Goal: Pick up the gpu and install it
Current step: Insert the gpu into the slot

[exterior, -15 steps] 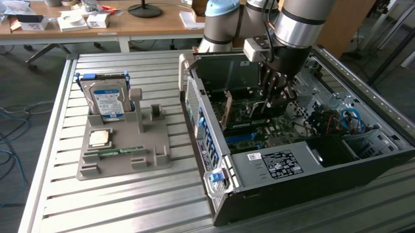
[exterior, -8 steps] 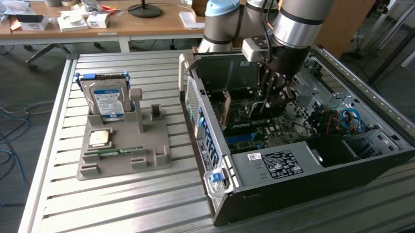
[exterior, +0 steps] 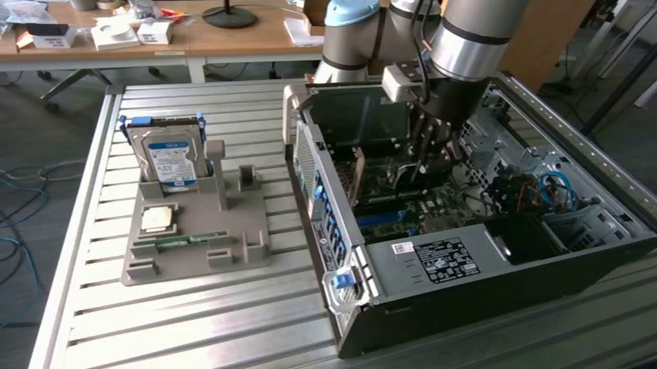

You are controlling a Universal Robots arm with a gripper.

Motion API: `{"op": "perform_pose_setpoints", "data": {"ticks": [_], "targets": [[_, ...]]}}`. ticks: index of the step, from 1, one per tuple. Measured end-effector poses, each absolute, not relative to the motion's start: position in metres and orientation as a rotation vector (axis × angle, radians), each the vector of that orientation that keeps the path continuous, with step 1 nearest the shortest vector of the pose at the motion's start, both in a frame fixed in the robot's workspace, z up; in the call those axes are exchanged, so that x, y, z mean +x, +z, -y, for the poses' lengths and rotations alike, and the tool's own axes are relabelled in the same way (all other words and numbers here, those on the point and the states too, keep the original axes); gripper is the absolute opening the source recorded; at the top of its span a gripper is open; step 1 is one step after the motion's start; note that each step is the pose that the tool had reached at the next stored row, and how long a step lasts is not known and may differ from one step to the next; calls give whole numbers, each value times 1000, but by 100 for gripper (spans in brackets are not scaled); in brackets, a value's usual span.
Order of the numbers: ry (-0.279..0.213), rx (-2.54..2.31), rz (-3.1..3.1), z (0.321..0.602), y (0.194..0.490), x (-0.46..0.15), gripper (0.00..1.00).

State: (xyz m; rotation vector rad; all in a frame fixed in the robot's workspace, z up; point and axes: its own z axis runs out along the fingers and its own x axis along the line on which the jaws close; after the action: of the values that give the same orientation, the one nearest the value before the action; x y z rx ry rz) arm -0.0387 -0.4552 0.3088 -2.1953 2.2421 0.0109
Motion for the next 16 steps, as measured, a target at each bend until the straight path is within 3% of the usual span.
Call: {"op": "perform_pose_setpoints", "data": {"ticks": [16], "targets": [[11,-2195,-2242,455,304,-43,27]]}}
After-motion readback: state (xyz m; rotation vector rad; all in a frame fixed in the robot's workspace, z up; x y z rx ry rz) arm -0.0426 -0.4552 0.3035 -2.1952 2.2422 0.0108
